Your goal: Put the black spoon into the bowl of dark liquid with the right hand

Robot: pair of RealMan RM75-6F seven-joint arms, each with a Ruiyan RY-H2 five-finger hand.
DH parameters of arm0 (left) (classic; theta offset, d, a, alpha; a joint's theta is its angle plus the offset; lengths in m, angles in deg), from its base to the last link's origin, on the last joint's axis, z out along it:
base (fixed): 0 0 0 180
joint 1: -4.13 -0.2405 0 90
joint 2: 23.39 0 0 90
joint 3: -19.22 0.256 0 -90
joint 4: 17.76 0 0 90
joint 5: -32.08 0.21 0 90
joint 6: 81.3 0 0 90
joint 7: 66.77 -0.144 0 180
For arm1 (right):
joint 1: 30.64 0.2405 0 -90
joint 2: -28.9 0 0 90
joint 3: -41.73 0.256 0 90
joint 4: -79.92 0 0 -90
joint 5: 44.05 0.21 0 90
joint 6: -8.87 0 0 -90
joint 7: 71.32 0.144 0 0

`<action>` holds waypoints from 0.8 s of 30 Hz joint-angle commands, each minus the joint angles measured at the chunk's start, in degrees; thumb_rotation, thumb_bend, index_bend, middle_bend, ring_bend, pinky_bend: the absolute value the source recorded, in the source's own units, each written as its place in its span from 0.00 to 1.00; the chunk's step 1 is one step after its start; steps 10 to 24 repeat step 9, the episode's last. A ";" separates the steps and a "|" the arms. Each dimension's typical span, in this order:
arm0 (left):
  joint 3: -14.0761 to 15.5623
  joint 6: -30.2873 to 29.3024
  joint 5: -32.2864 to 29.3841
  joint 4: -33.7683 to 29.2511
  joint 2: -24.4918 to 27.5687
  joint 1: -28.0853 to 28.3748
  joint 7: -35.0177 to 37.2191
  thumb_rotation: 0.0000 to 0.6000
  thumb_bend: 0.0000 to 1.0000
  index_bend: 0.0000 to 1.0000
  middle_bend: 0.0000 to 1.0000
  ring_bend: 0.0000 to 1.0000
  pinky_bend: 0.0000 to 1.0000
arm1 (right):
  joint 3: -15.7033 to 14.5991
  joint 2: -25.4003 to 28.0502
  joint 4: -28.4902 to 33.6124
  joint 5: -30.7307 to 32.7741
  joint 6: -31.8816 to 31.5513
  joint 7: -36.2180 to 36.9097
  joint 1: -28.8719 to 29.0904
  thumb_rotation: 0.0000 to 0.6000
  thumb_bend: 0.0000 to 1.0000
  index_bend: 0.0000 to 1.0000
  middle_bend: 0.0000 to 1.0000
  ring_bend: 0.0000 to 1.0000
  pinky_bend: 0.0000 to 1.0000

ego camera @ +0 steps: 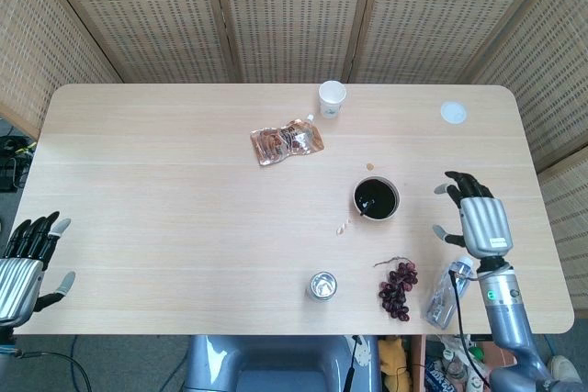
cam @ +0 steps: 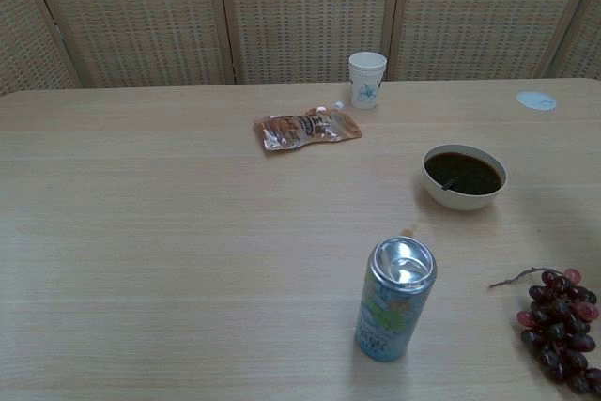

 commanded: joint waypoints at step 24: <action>0.79 -1.67 1.54 -0.99 0.09 -0.48 -1.54 1.00 0.36 0.00 0.00 0.00 0.00 | -5.72 1.47 3.55 -4.42 -8.12 -5.46 -8.62 1.00 0.28 0.35 0.20 0.11 0.23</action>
